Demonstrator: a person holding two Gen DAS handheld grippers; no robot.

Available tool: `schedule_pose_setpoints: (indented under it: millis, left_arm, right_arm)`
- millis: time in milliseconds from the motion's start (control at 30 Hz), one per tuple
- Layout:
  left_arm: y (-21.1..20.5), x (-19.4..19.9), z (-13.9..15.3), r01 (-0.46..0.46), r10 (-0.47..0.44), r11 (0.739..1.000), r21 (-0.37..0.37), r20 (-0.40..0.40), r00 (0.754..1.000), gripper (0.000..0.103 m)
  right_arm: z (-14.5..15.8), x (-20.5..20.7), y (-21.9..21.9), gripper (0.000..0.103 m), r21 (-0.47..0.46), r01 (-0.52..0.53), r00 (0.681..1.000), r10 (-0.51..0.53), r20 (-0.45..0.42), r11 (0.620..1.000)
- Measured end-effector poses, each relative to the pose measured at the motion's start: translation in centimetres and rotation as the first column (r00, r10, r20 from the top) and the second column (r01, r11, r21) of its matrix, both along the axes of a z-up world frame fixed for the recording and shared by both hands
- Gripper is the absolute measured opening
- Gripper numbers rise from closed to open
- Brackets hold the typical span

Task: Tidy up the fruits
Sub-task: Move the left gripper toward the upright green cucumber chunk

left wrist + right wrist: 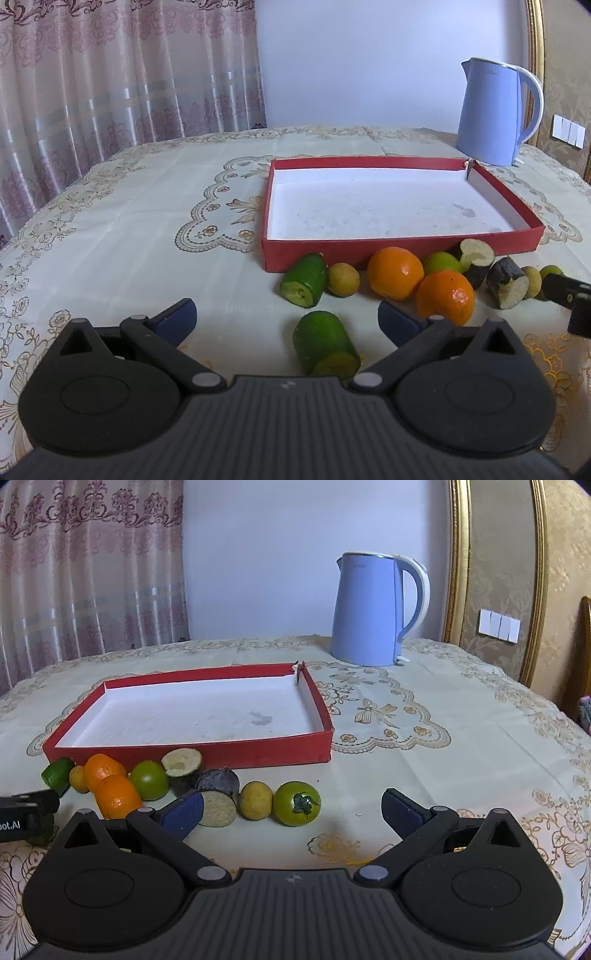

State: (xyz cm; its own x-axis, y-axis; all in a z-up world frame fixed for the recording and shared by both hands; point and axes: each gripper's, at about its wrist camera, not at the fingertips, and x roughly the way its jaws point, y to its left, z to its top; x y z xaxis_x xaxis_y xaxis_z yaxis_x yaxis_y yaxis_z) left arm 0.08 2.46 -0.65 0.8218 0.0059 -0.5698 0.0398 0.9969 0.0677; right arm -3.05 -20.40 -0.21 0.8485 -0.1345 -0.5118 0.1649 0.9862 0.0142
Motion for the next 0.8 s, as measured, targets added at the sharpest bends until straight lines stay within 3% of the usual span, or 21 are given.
schedule_pose_setpoints:
  millis: [333, 800]
  left_arm:
    - [1.3, 0.0, -0.2, 0.016, -0.016, 0.999, -0.043, -0.001, 1.0, 0.103]
    - [0.2, 0.1, -0.4, 0.029, -0.029, 0.999, -0.014, -0.012, 1.0, 0.103]
  right_arm:
    - [-0.4, 0.2, 0.3, 0.103, -0.006, -0.004, 1.0, 0.004, -0.009, 1.0]
    - [-0.4, 0.1, 0.4, 0.103, -0.006, -0.013, 1.0, 0.013, -0.006, 1.0]
